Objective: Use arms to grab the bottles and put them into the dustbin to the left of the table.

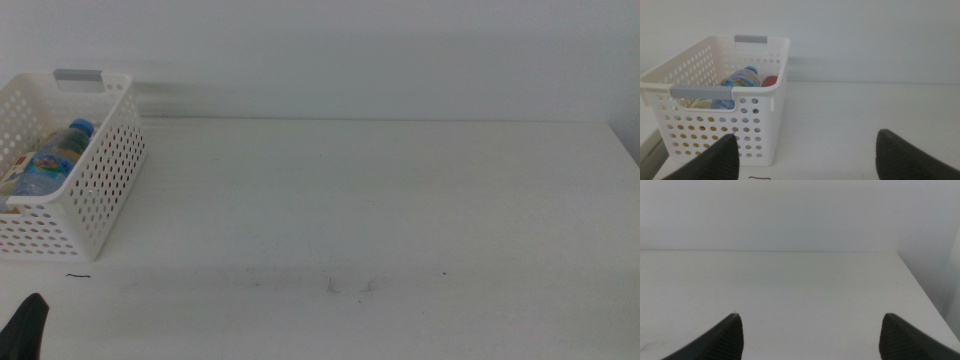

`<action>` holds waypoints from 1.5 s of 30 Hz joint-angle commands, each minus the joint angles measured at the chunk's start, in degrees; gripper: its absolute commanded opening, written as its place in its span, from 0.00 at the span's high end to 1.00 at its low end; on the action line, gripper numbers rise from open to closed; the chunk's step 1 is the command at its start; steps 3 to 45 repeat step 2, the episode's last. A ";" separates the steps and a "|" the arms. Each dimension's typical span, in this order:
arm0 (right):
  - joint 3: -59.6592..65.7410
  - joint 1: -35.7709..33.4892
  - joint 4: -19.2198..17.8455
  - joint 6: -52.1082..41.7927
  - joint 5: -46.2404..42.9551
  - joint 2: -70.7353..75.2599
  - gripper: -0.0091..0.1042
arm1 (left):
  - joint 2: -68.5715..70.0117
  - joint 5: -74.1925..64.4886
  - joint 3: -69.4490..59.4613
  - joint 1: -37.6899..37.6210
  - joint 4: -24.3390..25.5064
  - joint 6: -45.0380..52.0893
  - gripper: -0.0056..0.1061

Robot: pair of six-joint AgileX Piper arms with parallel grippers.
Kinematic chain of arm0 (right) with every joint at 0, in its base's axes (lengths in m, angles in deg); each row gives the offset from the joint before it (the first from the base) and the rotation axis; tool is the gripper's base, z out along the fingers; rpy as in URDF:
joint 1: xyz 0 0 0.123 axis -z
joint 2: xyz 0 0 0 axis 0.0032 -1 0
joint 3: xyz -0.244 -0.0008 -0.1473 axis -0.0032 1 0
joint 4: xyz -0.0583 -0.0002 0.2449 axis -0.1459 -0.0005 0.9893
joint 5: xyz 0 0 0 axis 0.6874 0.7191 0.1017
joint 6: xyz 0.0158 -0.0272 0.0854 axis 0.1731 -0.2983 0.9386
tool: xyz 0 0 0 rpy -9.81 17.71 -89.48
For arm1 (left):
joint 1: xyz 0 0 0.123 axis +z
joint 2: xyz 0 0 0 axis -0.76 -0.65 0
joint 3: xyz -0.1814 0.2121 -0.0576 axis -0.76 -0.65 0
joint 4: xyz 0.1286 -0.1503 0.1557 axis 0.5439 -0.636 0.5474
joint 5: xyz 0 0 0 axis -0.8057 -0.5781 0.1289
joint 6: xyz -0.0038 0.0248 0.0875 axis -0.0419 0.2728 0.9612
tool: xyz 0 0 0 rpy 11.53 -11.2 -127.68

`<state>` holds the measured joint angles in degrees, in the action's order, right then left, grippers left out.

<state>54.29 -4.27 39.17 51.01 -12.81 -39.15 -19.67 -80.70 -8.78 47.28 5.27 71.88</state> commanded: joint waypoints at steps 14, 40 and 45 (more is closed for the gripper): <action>0.20 0.50 -0.19 -0.17 -0.70 0.26 0.12 | 0.22 0.75 0.03 -0.02 0.25 -0.20 0.11; 0.20 0.50 -0.19 -0.17 -0.70 0.26 0.12 | 0.22 0.75 0.03 -0.02 0.25 -0.20 0.11; 0.20 0.50 -0.19 -0.17 -0.70 0.26 0.12 | 0.22 0.75 0.03 -0.02 0.25 -0.20 0.11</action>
